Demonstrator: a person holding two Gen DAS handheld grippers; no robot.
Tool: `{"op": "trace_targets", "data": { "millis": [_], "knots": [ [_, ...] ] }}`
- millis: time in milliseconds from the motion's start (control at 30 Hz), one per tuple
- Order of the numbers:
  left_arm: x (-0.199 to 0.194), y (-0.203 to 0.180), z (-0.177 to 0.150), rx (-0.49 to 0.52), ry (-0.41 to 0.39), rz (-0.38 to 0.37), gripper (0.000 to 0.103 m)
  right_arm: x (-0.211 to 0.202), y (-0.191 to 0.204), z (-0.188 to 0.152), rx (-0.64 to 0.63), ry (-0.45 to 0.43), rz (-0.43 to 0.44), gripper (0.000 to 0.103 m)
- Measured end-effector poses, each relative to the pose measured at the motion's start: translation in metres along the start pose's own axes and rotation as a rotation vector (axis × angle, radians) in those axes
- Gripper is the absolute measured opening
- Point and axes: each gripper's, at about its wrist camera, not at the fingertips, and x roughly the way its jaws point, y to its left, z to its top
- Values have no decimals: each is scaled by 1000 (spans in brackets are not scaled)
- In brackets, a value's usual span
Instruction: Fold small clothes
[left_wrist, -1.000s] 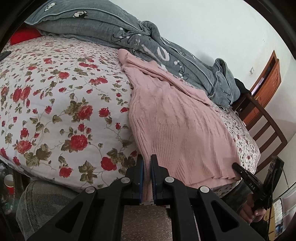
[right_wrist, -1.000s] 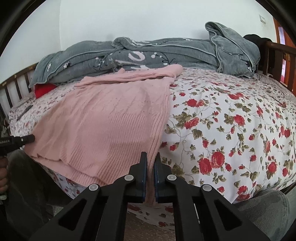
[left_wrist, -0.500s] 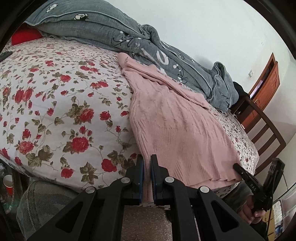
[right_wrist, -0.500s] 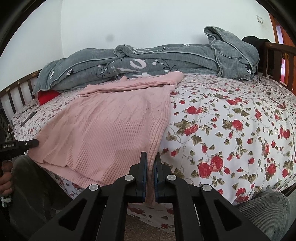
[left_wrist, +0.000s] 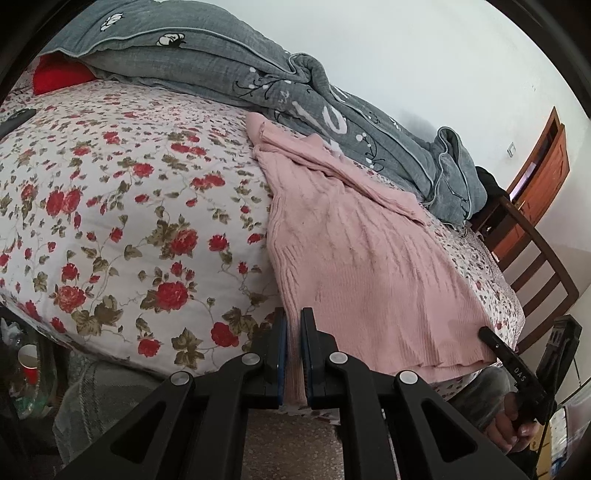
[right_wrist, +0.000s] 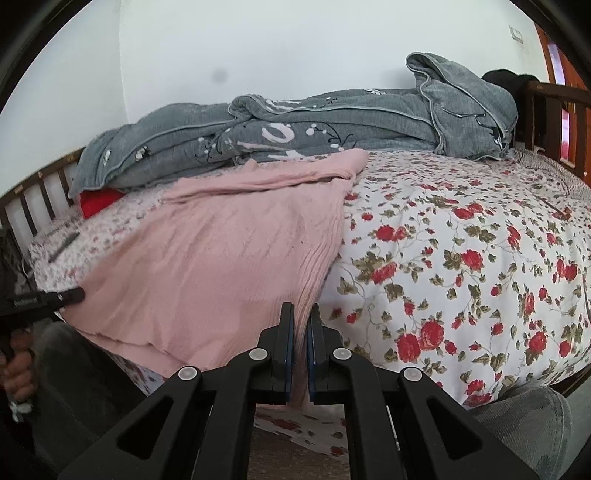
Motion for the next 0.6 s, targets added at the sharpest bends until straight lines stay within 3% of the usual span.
{"op": "trace_targets", "data": {
  "millis": [600],
  "knots": [
    [-27,-10,36,-3,-61,-61,8,-24,-1,50,56,-68,79,5]
  ]
}}
